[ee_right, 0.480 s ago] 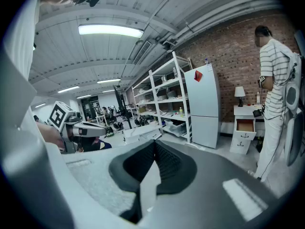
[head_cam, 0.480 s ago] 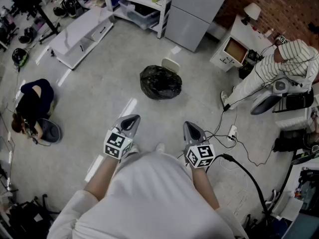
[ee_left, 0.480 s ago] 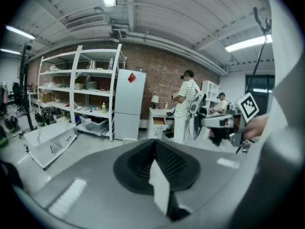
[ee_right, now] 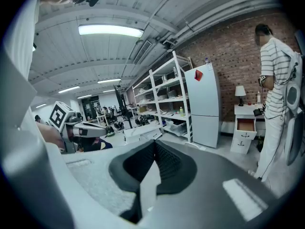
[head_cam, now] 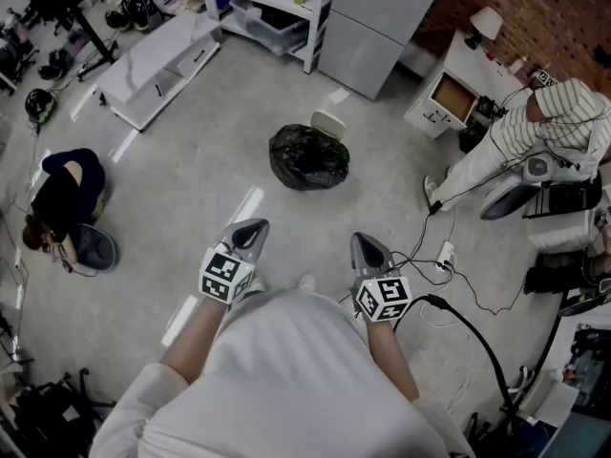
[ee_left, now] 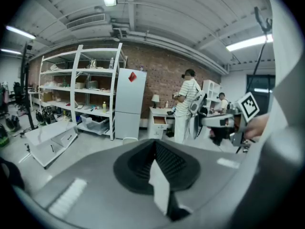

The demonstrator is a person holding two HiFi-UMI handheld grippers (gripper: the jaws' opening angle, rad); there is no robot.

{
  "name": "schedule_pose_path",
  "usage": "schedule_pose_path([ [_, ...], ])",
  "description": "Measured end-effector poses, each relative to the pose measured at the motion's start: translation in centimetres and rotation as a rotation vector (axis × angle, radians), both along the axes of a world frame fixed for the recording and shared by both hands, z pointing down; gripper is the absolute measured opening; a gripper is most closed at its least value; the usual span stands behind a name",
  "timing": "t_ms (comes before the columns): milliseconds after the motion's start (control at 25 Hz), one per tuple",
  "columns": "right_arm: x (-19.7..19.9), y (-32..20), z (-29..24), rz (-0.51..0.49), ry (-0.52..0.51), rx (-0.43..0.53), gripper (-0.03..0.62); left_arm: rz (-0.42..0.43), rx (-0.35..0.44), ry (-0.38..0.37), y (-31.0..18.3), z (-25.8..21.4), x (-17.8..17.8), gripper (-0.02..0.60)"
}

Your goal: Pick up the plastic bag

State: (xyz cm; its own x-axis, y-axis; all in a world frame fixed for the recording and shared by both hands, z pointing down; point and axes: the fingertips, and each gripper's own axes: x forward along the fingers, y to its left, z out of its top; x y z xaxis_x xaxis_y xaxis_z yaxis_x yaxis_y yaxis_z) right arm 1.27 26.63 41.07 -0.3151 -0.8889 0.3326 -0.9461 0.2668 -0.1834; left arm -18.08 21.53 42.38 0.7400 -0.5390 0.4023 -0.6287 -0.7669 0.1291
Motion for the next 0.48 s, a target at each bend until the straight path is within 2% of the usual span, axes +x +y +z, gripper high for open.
schedule_pose_path([
  [480, 0.92, -0.02, 0.54, -0.074, -0.033, -0.008, 0.002, -0.056, -0.011, -0.021, 0.33, 0.31, 0.70, 0.003],
])
